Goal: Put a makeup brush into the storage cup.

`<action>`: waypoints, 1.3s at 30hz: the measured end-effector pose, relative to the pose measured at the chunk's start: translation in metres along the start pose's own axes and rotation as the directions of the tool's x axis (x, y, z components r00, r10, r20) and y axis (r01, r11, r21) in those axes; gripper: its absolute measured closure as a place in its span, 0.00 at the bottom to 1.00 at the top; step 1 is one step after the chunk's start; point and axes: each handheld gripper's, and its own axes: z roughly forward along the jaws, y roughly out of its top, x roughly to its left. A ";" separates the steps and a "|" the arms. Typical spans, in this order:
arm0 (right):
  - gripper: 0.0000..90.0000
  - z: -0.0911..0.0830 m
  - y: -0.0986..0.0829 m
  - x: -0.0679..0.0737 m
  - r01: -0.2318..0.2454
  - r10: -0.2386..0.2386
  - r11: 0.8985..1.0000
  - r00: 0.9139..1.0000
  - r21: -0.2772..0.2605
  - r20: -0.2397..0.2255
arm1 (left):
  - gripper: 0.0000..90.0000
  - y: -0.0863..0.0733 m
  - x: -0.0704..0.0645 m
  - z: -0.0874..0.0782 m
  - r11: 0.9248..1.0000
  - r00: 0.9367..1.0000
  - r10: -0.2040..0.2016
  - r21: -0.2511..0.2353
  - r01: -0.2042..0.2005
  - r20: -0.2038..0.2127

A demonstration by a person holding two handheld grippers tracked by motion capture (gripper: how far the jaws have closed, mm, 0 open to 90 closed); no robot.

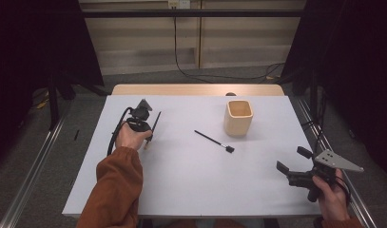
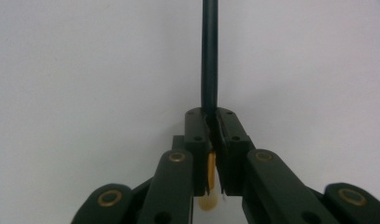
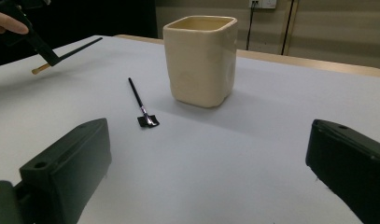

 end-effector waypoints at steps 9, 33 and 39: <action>0.00 -0.001 0.000 0.000 -0.004 0.004 1.000 1.000 -0.004 0.002 | 0.94 -0.007 -0.001 -0.013 0.994 1.000 0.024 -0.111 -0.025 -0.012; 0.00 -0.001 0.000 0.000 -0.007 0.007 1.000 1.000 -0.003 0.001 | 0.94 -0.033 0.001 -0.043 0.873 0.991 0.106 -0.484 -0.052 0.084; 0.00 -0.001 0.000 0.000 -0.007 0.007 1.000 1.000 -0.001 0.001 | 0.94 -0.038 0.000 -0.050 0.822 0.986 0.147 -0.565 -0.075 0.083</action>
